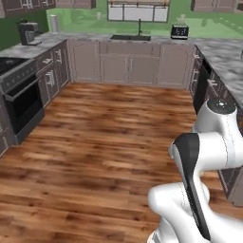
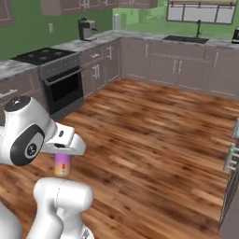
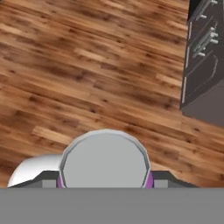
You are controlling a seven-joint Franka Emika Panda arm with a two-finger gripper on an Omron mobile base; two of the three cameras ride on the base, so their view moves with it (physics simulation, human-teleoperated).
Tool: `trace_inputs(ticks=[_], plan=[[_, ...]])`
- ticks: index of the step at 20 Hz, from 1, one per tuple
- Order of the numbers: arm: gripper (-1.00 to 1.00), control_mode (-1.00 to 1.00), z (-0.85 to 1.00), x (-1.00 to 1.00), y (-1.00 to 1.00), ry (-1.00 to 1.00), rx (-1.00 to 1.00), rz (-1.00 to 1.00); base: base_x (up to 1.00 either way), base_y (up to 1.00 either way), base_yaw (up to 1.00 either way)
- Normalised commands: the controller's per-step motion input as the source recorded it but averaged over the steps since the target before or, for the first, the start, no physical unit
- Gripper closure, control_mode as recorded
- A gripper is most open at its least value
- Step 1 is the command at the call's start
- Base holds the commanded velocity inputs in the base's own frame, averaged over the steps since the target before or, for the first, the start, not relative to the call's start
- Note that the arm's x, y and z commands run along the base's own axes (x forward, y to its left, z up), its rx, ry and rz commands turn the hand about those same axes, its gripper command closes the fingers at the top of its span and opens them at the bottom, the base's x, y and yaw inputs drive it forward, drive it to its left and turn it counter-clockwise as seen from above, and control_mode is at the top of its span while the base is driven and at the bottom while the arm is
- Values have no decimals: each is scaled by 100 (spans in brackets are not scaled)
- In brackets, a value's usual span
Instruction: Open the fridge, grab two sodas, and place both sodas inside the bowl with ice on the dining counter.
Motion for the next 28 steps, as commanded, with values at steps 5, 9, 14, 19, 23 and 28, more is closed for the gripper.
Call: trace_inputs(ticks=[5,9,14,19,23,28], plan=[[100,100,0,0,0,0,0,0,0,-80,-20],[100,100,0,0,0,0,0,0,0,-85,-16],[100,100,0,0,0,0,0,0,4,-91,-13],[100,100,0,0,0,0,0,0,16,-97,-10],[100,100,0,0,0,0,0,0,30,-99,-7],[100,100,0,0,0,0,0,0,38,-100,-4]])
